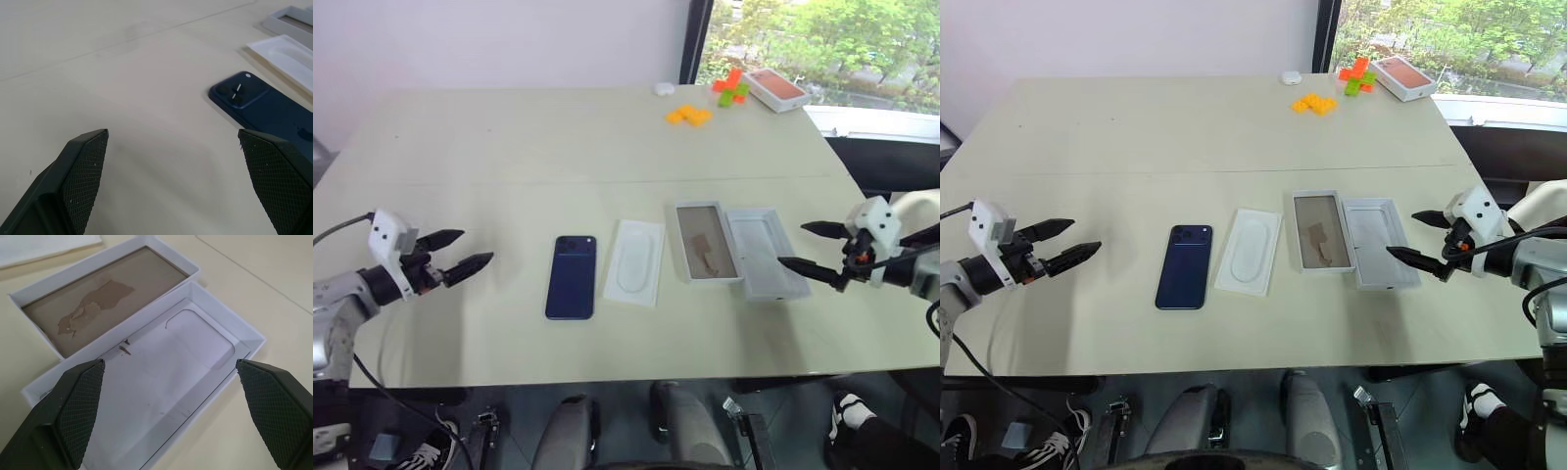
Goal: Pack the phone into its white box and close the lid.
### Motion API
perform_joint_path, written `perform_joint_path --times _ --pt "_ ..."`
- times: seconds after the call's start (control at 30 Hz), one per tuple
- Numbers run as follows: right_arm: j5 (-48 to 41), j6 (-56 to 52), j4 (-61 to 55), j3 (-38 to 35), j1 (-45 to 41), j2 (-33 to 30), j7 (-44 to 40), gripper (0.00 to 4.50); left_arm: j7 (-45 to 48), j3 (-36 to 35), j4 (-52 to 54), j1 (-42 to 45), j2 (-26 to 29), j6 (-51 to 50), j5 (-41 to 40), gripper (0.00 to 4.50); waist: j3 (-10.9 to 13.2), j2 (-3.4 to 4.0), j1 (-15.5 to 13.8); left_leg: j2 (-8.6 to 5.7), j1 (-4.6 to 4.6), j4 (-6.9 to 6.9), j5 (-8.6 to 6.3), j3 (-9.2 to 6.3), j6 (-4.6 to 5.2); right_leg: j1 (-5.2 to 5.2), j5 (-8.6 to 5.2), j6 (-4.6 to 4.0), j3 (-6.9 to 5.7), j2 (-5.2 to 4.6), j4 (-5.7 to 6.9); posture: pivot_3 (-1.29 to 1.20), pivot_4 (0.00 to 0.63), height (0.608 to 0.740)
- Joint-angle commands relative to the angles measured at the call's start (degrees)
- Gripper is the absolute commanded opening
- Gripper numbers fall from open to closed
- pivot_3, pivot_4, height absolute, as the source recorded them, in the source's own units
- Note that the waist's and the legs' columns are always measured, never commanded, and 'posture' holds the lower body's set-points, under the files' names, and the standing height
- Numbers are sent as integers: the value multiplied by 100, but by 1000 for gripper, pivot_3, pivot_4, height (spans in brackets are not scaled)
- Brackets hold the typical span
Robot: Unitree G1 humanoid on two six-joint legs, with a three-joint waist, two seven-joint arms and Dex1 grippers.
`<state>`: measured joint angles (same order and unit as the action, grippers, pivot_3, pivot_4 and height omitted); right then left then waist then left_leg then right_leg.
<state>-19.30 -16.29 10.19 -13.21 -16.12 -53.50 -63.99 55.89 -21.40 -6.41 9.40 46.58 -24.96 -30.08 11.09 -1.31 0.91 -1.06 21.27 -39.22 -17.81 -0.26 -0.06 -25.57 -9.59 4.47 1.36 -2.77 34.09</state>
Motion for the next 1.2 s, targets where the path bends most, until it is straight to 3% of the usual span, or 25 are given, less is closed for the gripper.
perform_joint_path --times 0.03,0.2,0.43,0.77,0.97,1.03,1.2 --pt "-60 -30 -328 66 -191 37 43 4500 -186 -54 249 122 35 -619 -276 4471 0 0 9 1 0 0 0 -1 0 0 0 1 0 1 1 0 150 740" --pt "-55 -283 -781 267 -425 227 330 4500 -319 51 289 172 44 -764 -176 4471 0 0 -1 -1 2 0 0 -2 0 0 1 1 0 -2 0 0 150 740" --pt "426 -150 -1568 975 -847 427 684 4500 -589 218 358 568 -30 -1726 -459 4471 0 0 -12 -1 1 0 0 -5 0 0 1 0 -1 0 2 0 150 740" --pt "477 -199 -1618 1356 -1327 766 725 4500 -737 182 1013 599 -156 -2335 -775 4471 0 0 -12 -7 3 0 0 -7 0 -1 2 -1 -3 -10 1 0 150 740" --pt "-143 -1603 -2079 1349 -1410 1134 981 4500 -896 161 1375 675 -273 -2545 -1026 4471 0 -1 -13 -6 4 -1 1 -9 -1 -1 2 -2 -3 -8 3 0 150 740" --pt "-179 -1808 -2138 1324 -1488 1204 1106 4500 -1012 143 1436 732 -401 -2474 -1059 4471 0 0 -15 -6 4 -1 1 -11 -1 -1 2 -2 -3 -8 3 0 150 740" --pt "30 -1646 -2004 1396 -1460 1129 1138 4500 -1650 139 1613 1258 -948 -3754 -1963 4471 -1 -3 -45 -14 6 -6 1 -14 -1 4 3 -2 -6 -15 2 0 150 740"
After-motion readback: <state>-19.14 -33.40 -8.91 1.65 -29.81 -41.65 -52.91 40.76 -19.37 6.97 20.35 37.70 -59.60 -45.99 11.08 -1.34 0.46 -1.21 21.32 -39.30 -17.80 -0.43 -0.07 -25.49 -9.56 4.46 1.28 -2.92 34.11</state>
